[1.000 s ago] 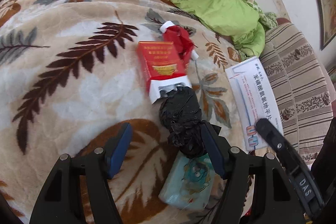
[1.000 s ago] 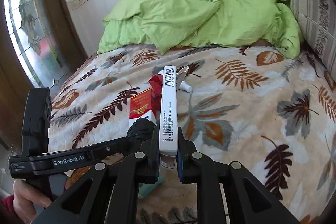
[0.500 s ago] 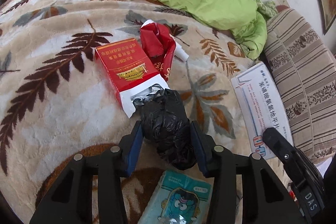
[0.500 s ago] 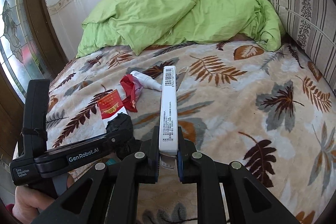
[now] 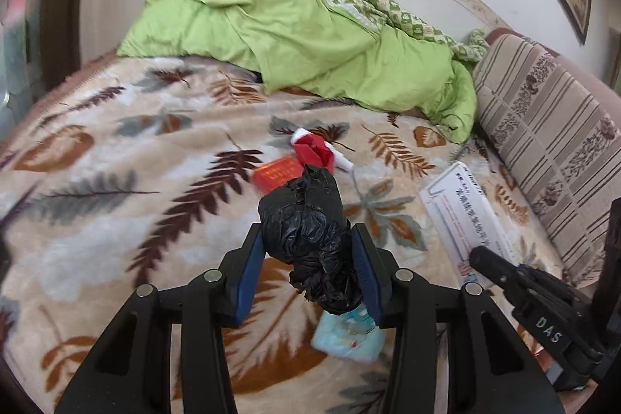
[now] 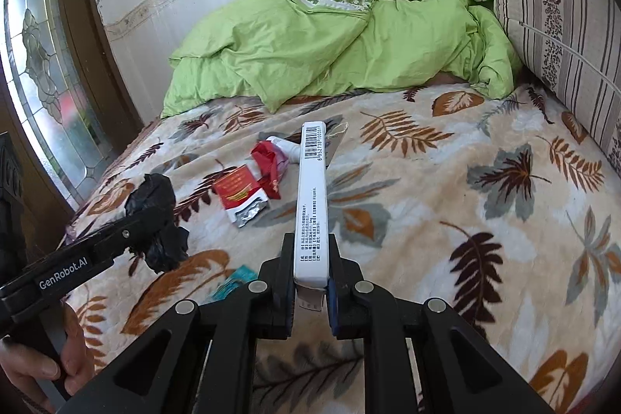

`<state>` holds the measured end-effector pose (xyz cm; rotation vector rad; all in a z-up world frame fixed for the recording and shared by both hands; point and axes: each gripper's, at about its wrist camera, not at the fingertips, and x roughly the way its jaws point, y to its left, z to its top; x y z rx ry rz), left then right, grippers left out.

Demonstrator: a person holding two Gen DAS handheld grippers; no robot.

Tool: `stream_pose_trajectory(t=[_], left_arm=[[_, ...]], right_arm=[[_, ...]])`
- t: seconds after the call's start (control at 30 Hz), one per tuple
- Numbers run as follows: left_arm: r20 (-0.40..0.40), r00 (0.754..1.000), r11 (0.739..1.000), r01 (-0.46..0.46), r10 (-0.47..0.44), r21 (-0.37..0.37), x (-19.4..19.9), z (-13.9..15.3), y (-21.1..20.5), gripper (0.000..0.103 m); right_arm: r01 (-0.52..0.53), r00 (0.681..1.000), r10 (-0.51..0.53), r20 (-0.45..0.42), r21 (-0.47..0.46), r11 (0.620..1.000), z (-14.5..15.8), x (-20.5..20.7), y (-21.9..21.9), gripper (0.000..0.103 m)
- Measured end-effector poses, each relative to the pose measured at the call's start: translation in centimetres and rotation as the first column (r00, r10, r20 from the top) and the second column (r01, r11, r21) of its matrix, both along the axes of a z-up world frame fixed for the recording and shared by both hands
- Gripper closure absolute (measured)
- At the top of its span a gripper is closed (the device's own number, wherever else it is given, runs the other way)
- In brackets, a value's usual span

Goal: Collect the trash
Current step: 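Hold the black bag and long white box in both grippers above the bed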

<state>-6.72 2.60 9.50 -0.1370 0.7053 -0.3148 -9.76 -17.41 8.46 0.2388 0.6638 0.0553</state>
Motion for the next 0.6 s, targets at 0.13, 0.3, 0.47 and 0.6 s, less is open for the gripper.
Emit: stream_pose_trajectory(t=[0.13, 0.3, 0.47, 0.6], left_arm=[[0.012, 0.999, 0.999, -0.036, 0.036, 0.016, -3.0, 0.3, 1.2, 0.059], [0.011, 0.991, 0.991, -0.133, 0.132, 0.026, -4.4, -0.8, 2.3, 0.059], [-0.011, 0.990, 0.985, -0.142, 0.144, 0.095, -2.8, -2.5, 1.2, 0.059], [-0.010, 0.990, 0.982, -0.140, 0.142, 0.123, -1.9, -3.1, 0.5, 0.059]], right_arm=[[-0.024, 1.000, 0.024, 0.006, 0.009, 1.000, 0.1, -1.6, 0.5, 0.090], [-0.060, 0.998, 0.060, -0.009, -0.016, 0.998, -0.4, -2.3, 1.4, 0.090], [-0.070, 0.997, 0.070, -0.027, -0.026, 0.997, -0.9, -1.5, 2.1, 0.090], [-0.093, 0.995, 0.091, -0.042, -0.044, 0.995, -1.3, -0.9, 3.0, 0.090]])
